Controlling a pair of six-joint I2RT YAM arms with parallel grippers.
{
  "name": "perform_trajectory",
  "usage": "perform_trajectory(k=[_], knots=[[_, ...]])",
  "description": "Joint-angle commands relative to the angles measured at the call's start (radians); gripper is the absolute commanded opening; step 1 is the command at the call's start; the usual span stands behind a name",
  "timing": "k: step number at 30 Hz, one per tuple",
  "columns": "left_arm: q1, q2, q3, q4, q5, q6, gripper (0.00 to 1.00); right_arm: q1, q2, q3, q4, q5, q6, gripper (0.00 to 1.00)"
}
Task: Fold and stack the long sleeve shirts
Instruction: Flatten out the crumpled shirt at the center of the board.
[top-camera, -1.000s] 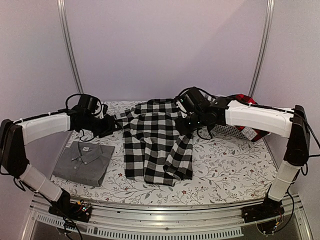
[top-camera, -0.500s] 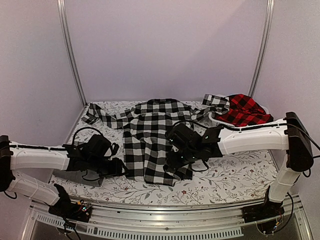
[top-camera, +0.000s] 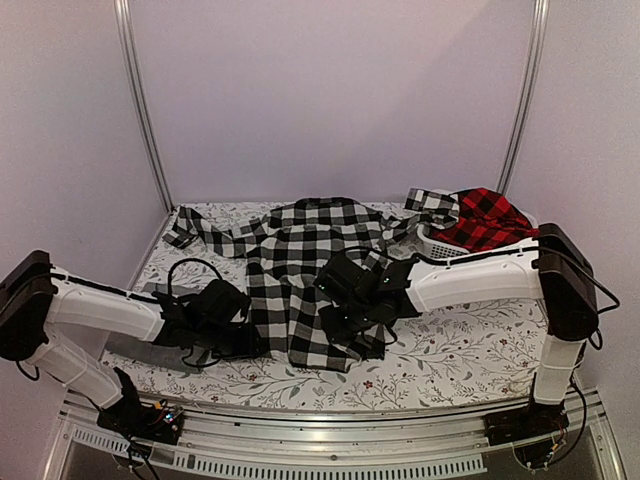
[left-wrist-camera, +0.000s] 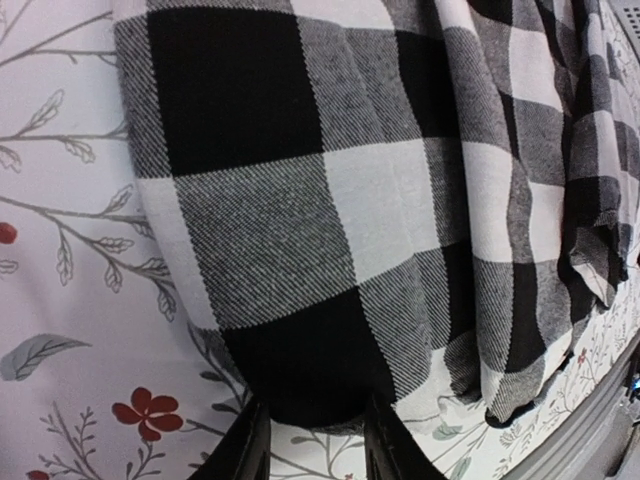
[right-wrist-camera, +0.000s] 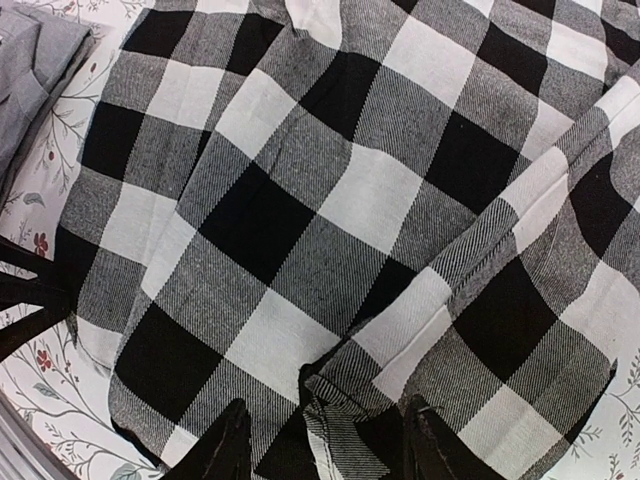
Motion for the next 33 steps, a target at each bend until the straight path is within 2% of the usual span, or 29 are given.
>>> perform_trajectory(k=[1,8,12,18,20,25,33], knots=[[-0.028,0.045,0.015,0.010,-0.061,-0.014,0.30,0.013,0.052,0.062,-0.040,0.054,0.018,0.51],[-0.035,0.036,0.006,-0.009,-0.080,-0.029,0.07,0.020,0.116,0.110,-0.106,0.104,0.041,0.49],[-0.037,0.001,-0.004,-0.039,-0.086,-0.032,0.00,0.021,0.138,0.129,-0.118,0.110,0.038,0.40],[-0.039,-0.049,-0.006,-0.102,-0.084,-0.034,0.00,0.020,0.086,0.106,-0.155,0.166,0.054,0.08],[-0.038,-0.072,-0.001,-0.142,-0.085,-0.033,0.00,0.020,0.048,0.080,-0.181,0.188,0.068,0.03],[-0.037,-0.137,0.015,-0.305,-0.093,-0.032,0.00,0.020,-0.119,-0.073,-0.245,0.224,0.139,0.01],[-0.029,-0.223,-0.007,-0.469,-0.058,-0.051,0.00,0.016,-0.375,-0.376,-0.359,0.197,0.330,0.02]])
